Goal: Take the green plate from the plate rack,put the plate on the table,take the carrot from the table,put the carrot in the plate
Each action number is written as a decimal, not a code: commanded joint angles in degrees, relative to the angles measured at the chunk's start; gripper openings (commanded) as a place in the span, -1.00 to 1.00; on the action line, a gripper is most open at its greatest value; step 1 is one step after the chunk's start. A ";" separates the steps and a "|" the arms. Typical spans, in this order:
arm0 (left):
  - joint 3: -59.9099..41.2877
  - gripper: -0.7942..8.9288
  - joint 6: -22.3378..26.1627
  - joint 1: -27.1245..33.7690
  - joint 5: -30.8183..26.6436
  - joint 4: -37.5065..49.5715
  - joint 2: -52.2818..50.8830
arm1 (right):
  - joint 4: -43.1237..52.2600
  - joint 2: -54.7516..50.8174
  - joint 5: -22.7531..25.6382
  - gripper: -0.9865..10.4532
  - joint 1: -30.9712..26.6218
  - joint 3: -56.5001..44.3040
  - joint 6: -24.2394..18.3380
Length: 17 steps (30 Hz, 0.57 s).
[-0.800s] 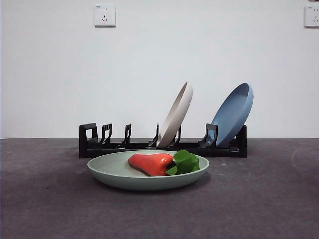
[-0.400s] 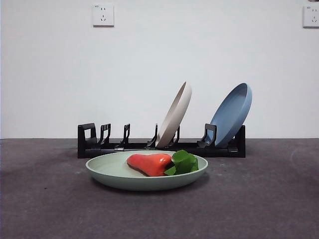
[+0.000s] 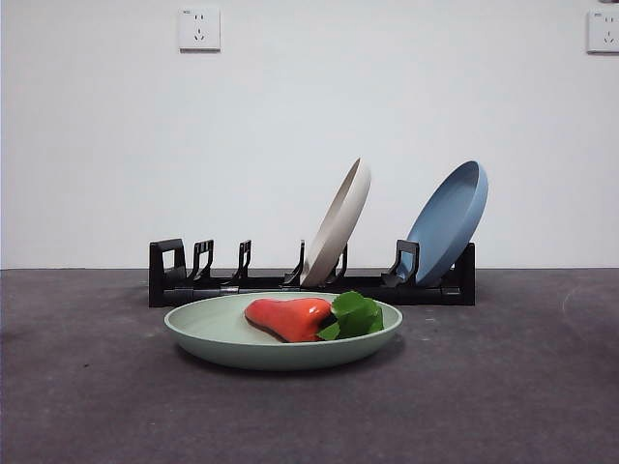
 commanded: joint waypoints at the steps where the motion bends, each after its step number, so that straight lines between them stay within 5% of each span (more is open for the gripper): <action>1: -6.27 -0.84 -2.10 0.46 0.13 1.14 -2.82 | 0.33 -0.04 0.07 -0.83 0.13 -0.20 0.26; 9: -17.33 -0.84 -5.90 0.46 0.20 0.92 -9.75 | 0.33 -0.04 0.07 -0.83 0.13 -0.20 0.26; 17: -17.42 -0.84 -7.37 0.46 0.31 -9.88 -11.58 | 0.33 -0.04 0.07 -0.83 0.13 -0.20 0.26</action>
